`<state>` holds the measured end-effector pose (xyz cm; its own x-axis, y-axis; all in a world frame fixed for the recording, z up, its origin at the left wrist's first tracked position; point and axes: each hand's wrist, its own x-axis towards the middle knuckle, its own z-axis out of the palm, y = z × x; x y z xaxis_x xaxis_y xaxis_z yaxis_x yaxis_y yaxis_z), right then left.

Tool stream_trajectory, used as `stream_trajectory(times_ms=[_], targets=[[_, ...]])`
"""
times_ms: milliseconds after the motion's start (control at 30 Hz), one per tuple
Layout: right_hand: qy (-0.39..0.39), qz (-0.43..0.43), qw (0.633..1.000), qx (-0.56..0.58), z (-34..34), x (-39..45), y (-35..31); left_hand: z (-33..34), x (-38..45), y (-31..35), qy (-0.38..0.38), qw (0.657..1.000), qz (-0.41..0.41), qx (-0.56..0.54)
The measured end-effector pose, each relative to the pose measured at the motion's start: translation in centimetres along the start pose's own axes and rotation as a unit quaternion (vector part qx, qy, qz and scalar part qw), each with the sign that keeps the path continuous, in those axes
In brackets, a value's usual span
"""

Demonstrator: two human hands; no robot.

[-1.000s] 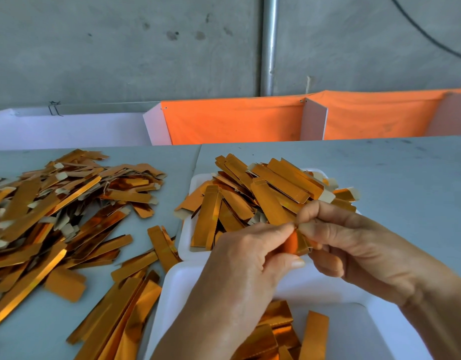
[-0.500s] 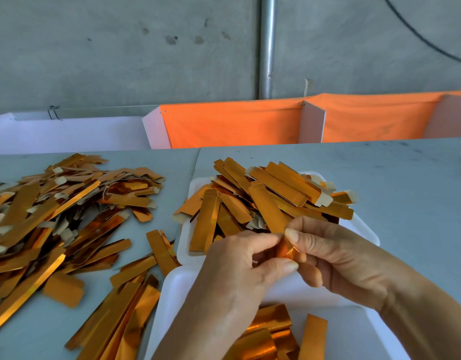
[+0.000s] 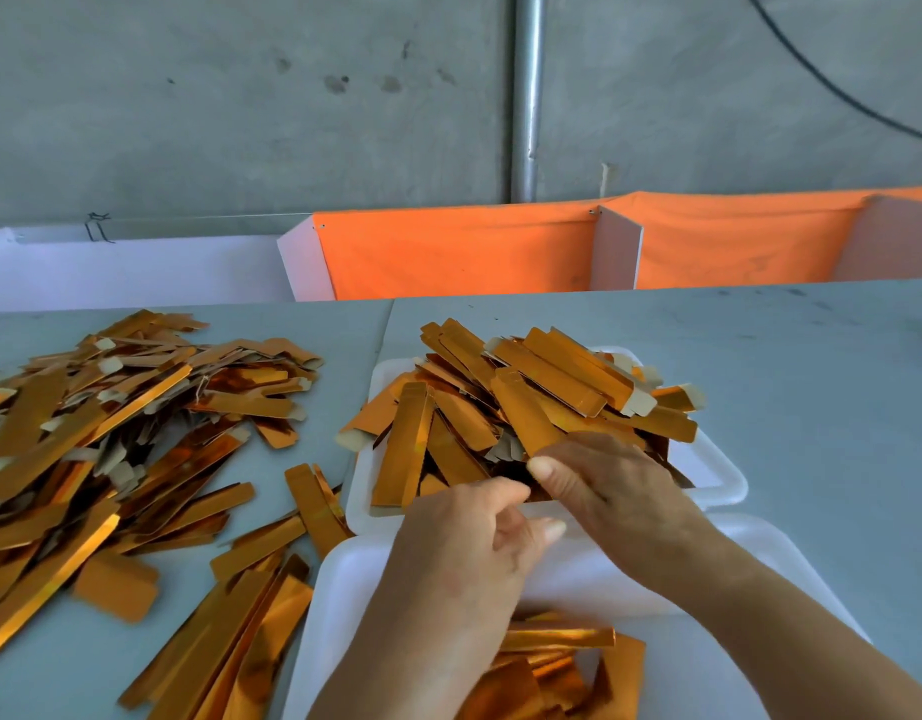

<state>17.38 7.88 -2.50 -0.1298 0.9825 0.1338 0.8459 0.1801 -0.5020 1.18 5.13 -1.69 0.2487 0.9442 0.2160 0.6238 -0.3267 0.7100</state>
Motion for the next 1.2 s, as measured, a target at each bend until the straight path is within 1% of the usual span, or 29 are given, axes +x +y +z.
stream_trajectory(times_ms=[67, 133, 233, 333, 367, 400, 433, 467, 500, 533, 567, 600, 633, 667, 700, 733, 800, 833, 867, 900, 933, 1000, 1033, 1067, 1100, 1133, 1167, 1200], targets=[[-0.040, 0.021, 0.996, -0.072, 0.5, 0.2, -0.2, 0.0, 0.1, -0.1, 0.022, 0.999, 0.013, 0.027], [-0.072, 0.037, 0.991, -0.104, 0.7, 0.3, -0.3, 0.2, 0.1, -0.2, 0.038, 0.998, 0.018, 0.055], [-0.072, 0.042, 0.989, -0.126, 0.6, 0.4, -0.2, 0.4, 0.2, -0.3, 0.054, 0.996, 0.010, 0.067], [-0.030, 0.016, 0.996, -0.083, 0.3, 0.5, -0.3, 0.3, 0.3, -0.3, 0.072, 0.995, 0.007, 0.068], [-0.007, 0.014, 1.000, -0.026, 0.0, 0.4, -0.4, 0.2, 0.3, -0.2, 0.082, 0.994, 0.003, 0.066], [0.019, 0.023, 0.997, 0.069, -0.4, 0.3, -0.5, 0.1, 0.3, 0.0, 0.095, 0.994, -0.004, 0.058], [0.037, 0.030, 0.980, 0.191, -0.8, 0.1, -0.6, 0.0, 0.3, 0.1, 0.108, 0.993, -0.013, 0.041], [0.031, 0.021, 0.948, 0.316, -1.3, -0.1, -0.6, -0.2, 0.3, 0.2, 0.119, 0.992, -0.024, 0.015], [0.001, -0.001, 0.905, 0.425, -1.8, -0.3, -0.6, -0.4, 0.3, 0.3, 0.131, 0.990, -0.037, -0.028], [-0.039, -0.027, 0.854, 0.517, -2.3, -0.4, -0.4, -0.6, 0.3, 0.4, 0.148, 0.983, -0.054, -0.094], [-0.080, -0.047, 0.805, 0.586, -2.7, -0.6, -0.3, -0.8, 0.4, 0.5, 0.161, 0.968, -0.071, -0.178], [-0.118, -0.058, 0.768, 0.626, -2.9, -0.8, -0.3, -1.1, 0.5, 0.7, 0.167, 0.947, -0.086, -0.260], [-0.152, -0.062, 0.749, 0.642, -3.0, -1.0, -0.3, -1.2, 0.5, 0.8, 0.166, 0.927, -0.092, -0.324], [-0.182, -0.062, 0.743, 0.641, -3.1, -1.2, -0.3, -1.2, 0.5, 0.9, 0.158, 0.911, -0.096, -0.368], [-0.209, -0.061, 0.742, 0.634, -3.0, -1.5, -0.3, -1.2, 0.4, 1.0, 0.144, 0.901, -0.100, -0.396], [-0.235, -0.061, 0.741, 0.626, -3.0, -1.7, -0.4, -1.2, 0.4, 1.0, 0.129, 0.898, -0.101, -0.408], [-0.272, -0.066, 0.742, 0.609, -3.0, -1.9, -0.7, -1.1, 0.3, 1.1, 0.116, 0.905, -0.102, -0.396], [-0.277, -0.065, 0.749, 0.598, -3.0, -2.1, -0.9, -1.0, 0.2, 1.0, 0.120, 0.910, -0.108, -0.382], [-0.268, -0.058, 0.765, 0.582, -3.0, -2.1, -1.2, -0.9, 0.2, 0.9, 0.124, 0.919, -0.111, -0.358], [-0.243, -0.043, 0.790, 0.561, -3.1, -2.2, -1.5, -0.8, 0.2, 0.8, 0.126, 0.932, -0.111, -0.322], [-0.199, -0.030, 0.821, 0.535, -3.1, -2.2, -1.8, -0.8, 0.2, 0.7, 0.129, 0.946, -0.105, -0.277], [-0.065, -0.021, 0.886, 0.459, -3.1, -2.2, -2.3, -0.7, 0.2, 0.8, 0.136, 0.970, -0.088, -0.181], [0.013, -0.022, 0.909, 0.416, -3.0, -2.2, -2.5, -0.7, 0.2, 0.9, 0.133, 0.979, -0.080, -0.129], [0.084, -0.023, 0.923, 0.375, -3.0, -2.2, -2.6, -0.5, 0.2, 0.9, 0.132, 0.986, -0.069, -0.077], [0.137, -0.026, 0.932, 0.334, -3.0, -2.2, -2.8, -0.4, 0.2, 0.9, 0.135, 0.989, -0.057, -0.034], [0.171, -0.031, 0.940, 0.294, -3.0, -2.2, -2.9, -0.3, 0.2, 0.9, 0.138, 0.989, -0.049, -0.006], [0.187, -0.032, 0.946, 0.262, -3.1, -2.2, -2.9, -0.2, 0.3, 1.0, 0.137, 0.990, -0.042, 0.010], [0.186, -0.027, 0.952, 0.240, -3.1, -2.1, -3.0, -0.2, 0.3, 1.0, 0.133, 0.990, -0.035, 0.022]])
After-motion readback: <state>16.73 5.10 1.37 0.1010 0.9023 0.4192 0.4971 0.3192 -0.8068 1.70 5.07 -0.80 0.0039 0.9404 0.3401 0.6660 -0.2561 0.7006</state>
